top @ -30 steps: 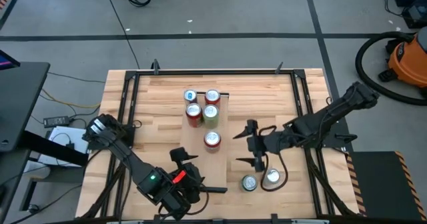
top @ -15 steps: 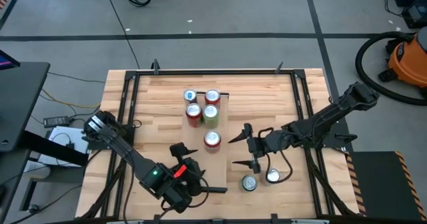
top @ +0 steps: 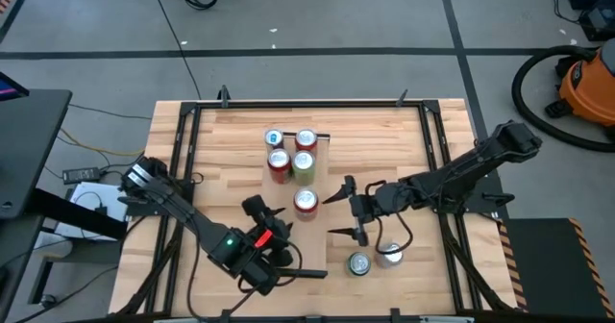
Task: Place canned beverage on shelf
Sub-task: Put the red soda can on the shelf
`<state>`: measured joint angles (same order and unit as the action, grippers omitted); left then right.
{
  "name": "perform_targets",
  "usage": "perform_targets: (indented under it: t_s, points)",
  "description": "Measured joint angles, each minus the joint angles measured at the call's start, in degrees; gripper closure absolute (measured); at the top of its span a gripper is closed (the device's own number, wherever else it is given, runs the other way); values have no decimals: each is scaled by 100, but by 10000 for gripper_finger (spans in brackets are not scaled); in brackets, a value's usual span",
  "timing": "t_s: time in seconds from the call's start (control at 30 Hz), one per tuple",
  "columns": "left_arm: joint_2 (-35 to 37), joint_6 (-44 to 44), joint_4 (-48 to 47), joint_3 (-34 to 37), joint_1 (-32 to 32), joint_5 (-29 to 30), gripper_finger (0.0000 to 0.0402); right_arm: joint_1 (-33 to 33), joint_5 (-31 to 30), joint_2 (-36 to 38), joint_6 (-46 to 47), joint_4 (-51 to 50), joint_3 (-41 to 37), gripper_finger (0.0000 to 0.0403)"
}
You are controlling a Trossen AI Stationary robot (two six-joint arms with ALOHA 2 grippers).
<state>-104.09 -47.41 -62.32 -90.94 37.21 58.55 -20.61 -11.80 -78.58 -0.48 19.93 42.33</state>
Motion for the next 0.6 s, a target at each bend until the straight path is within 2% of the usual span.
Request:
perform_targets:
  t_s: [0.23, 0.6]
  points:
    - [2, 126, 125, 151, -109, -126, 232, 23, 8, -547, 33, 770, -2, 30]
    - [255, 43, -457, 149, -105, -261, 237, 309, -209, -1039, 185, 1728, 0, 30]
